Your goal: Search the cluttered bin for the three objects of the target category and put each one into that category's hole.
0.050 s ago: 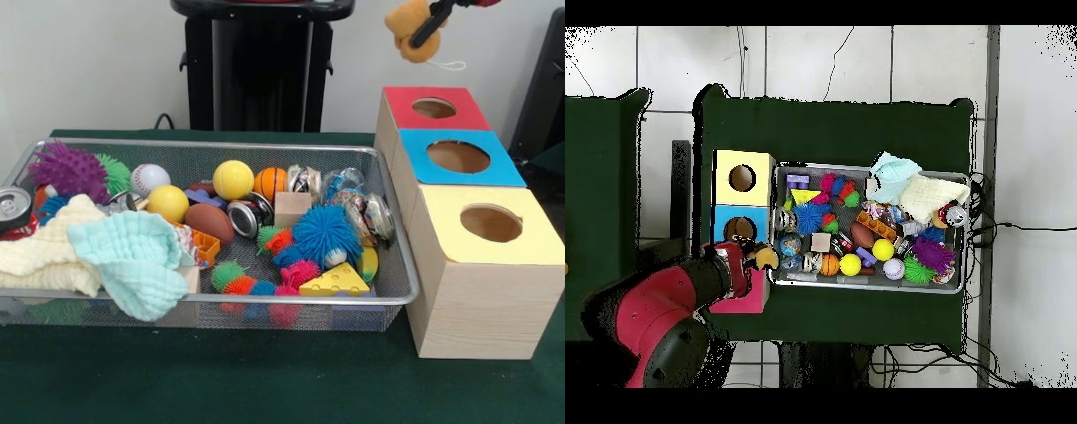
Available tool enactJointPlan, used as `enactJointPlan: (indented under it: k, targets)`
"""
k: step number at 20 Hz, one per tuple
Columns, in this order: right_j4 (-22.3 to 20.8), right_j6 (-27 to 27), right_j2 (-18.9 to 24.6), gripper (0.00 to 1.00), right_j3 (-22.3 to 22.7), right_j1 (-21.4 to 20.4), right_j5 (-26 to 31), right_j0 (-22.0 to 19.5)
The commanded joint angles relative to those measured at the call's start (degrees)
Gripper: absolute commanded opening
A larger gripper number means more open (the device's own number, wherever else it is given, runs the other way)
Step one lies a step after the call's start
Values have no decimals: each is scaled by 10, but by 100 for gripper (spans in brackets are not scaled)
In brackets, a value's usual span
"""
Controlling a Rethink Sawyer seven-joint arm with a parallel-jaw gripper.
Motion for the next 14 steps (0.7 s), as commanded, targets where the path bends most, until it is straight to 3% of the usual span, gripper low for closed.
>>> enactJointPlan:
  k: [1, 6, 14]
  targets:
    - [12, 177, 22, 0, -19, 67, -5, 1]
    - [34, 187, 35, 0, -12, 59, 6, 15]
    - [80, 249, 39, 0, -17, 106, -9, 49]
